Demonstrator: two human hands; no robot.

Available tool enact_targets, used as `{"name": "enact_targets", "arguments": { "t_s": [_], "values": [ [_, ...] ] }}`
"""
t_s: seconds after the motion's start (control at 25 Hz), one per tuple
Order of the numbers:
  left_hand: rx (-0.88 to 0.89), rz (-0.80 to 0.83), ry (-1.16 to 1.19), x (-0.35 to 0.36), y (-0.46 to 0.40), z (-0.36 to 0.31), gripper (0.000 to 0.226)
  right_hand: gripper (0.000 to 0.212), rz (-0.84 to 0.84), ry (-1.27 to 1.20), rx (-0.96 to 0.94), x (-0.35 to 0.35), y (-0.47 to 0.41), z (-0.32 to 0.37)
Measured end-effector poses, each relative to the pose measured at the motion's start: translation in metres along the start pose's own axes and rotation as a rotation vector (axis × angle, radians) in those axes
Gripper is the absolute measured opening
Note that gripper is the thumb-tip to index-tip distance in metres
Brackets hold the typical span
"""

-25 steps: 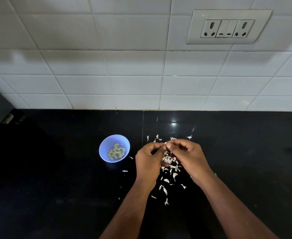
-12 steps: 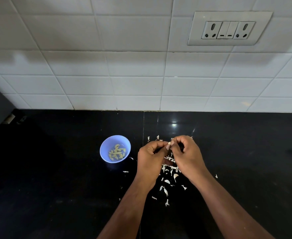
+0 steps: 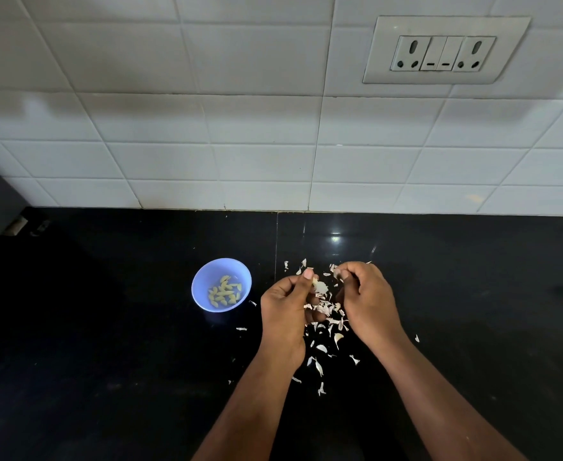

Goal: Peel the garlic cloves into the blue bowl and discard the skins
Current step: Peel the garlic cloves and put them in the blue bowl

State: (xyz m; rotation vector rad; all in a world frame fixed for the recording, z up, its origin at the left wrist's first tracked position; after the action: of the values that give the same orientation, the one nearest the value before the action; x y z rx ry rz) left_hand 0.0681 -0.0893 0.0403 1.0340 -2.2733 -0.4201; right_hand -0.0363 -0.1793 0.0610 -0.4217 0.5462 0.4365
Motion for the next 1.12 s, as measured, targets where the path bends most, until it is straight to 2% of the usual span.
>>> {"name": "enact_targets", "arguments": {
  "t_s": [0.2, 0.36, 0.52, 0.64, 0.76, 1.04, 1.12],
  "values": [
    [0.058, -0.091, -0.072, 0.002, 0.0, -0.002, 0.02, 0.006, -0.007, -0.089, 0.099, -0.009, -0.002, 0.002],
    [0.11, -0.15, -0.091, 0.006, 0.0, -0.001, 0.025, 0.017, -0.028, -0.125, 0.062, -0.009, 0.003, 0.003],
    [0.149, -0.184, -0.13, 0.008, 0.0, 0.0, 0.027, 0.036, 0.083, -0.266, 0.103, -0.002, 0.006, 0.009],
    [0.169, -0.196, -0.13, 0.01, 0.0, 0.003, 0.023, 0.017, 0.155, -0.297, 0.099, 0.003, 0.008, 0.017],
    [0.182, -0.198, -0.14, 0.011, 0.001, 0.006, 0.024, 0.017, 0.15, -0.228, 0.042, 0.006, 0.009, 0.014],
    [0.039, -0.107, 0.05, 0.019, 0.002, 0.016, 0.025, 0.02, 0.021, -0.346, 0.22, 0.015, 0.013, 0.009],
    [-0.008, -0.065, 0.098, 0.019, 0.003, 0.02, 0.025, 0.02, 0.016, -0.3, 0.201, 0.013, 0.011, 0.009]
  ]
}}
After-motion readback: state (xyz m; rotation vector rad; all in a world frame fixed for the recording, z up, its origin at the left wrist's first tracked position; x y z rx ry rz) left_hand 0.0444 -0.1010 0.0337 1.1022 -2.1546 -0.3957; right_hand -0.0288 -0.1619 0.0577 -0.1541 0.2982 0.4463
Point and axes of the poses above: each hand's wrist, its own y-axis away from the middle knuckle, its own x-axis out of the palm, z = x × y, the point moved 2 cm from there along -y, towards the middle knuckle, and after that the axes turned 10 degrees about -x, right-handed, at the moved point
